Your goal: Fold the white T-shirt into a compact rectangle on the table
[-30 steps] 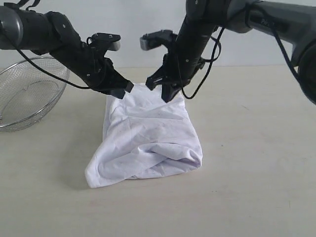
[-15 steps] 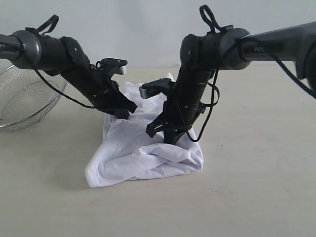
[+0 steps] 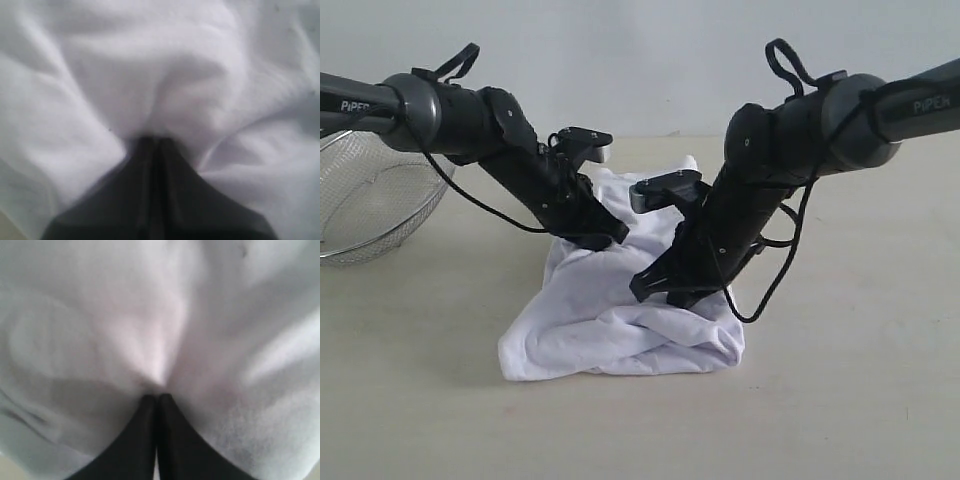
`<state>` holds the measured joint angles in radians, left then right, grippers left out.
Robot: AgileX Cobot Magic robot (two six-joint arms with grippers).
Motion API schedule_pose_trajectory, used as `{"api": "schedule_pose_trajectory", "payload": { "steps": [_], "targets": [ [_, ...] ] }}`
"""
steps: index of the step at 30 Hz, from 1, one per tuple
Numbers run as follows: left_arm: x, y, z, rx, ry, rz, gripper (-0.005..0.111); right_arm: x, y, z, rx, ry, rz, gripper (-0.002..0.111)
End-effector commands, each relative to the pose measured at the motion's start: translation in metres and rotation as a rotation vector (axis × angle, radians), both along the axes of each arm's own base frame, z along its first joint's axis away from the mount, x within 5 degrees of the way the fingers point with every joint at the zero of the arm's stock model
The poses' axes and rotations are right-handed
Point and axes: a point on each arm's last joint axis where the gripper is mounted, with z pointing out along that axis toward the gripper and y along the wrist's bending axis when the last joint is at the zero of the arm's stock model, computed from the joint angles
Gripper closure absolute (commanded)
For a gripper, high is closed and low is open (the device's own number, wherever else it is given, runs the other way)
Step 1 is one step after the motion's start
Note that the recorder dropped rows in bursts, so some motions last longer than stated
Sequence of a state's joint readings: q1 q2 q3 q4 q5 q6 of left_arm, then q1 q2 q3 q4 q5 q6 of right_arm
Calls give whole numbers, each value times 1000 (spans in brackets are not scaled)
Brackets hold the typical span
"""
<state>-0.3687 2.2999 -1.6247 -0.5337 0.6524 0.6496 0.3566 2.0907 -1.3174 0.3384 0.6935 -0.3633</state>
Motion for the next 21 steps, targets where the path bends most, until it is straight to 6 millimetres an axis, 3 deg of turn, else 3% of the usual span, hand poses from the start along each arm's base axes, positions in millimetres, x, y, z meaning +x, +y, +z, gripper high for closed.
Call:
{"api": "schedule_pose_trajectory", "payload": {
  "steps": [1,6,8,12,15,17,21],
  "targets": [
    [-15,-24,-11,-16,62,-30,102,-20,-30,-34,-156,154,-27,109],
    [-7,-44,-20,-53,75,-26,102,-9,-84,-39,-147,156,-163,109],
    [0,-61,-21,-103,91,-41,102,-1,-111,-39,-135,124,-228,109],
    [4,-92,-24,-137,88,-58,102,5,-138,-39,-122,91,-298,109],
    [6,-107,-19,-154,70,-83,102,6,-148,-39,-122,81,-303,109],
    [7,-112,-9,-167,62,-105,102,9,-145,-26,-104,68,-243,109],
    [8,-112,36,-188,5,-149,102,14,-140,26,-19,-91,-231,109]
  ]
}}
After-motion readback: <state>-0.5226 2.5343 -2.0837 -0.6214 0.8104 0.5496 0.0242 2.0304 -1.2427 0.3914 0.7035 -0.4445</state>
